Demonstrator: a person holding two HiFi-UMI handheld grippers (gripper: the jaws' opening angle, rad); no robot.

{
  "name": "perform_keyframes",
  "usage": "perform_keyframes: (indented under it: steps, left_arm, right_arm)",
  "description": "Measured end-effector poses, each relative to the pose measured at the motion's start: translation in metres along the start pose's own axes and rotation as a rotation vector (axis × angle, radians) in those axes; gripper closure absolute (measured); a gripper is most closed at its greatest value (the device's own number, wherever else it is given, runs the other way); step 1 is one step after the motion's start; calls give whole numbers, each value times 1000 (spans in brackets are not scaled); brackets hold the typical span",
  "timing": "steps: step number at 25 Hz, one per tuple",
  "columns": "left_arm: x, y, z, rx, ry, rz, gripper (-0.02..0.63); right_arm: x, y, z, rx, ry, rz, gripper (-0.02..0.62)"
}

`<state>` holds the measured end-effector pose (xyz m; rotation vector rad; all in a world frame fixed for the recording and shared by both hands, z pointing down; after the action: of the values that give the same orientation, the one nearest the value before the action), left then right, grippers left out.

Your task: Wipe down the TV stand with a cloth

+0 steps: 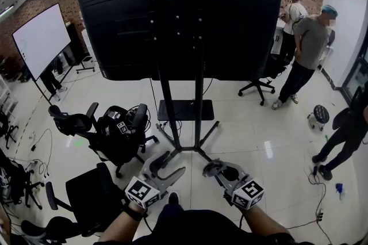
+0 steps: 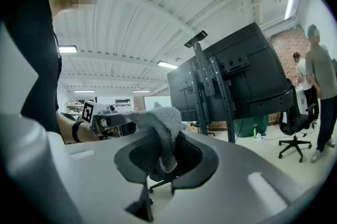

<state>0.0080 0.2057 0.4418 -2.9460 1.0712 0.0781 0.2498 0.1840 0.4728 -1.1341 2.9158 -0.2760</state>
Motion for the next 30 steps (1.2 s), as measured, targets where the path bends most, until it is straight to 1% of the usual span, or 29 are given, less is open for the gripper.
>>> perform_keyframes:
  steps: [5, 10, 15, 20, 25, 30]
  left_arm:
    - [8, 50, 5, 12, -17, 6, 265]
    - [20, 117, 16, 28, -41, -11, 264]
    - [35, 186, 28, 40, -58, -44, 265]
    - [45, 245, 41, 49, -70, -92, 265]
    - [57, 290, 54, 56, -79, -131, 265]
    - [79, 317, 70, 89, -106, -145, 265]
  right_arm:
    - [41, -16, 11, -29, -6, -1, 538]
    - [101, -33, 34, -64, -40, -24, 538]
    - [170, -49, 53, -77, -64, -45, 538]
    - [229, -60, 74, -76, -97, -76, 538]
    - [273, -72, 93, -86, -114, -99, 538]
    - [303, -92, 130, -158, -140, -68, 538]
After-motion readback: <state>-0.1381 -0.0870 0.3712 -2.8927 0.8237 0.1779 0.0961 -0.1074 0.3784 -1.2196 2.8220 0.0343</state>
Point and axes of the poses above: the fingertips, and each gripper's own axes: x forward along the fingers, y to its left, z out of its top, the point moved 8 cm from there along -x, backward along the fingers, and after that the axes turned 8 degrees about -z, right-handed, at the moved point
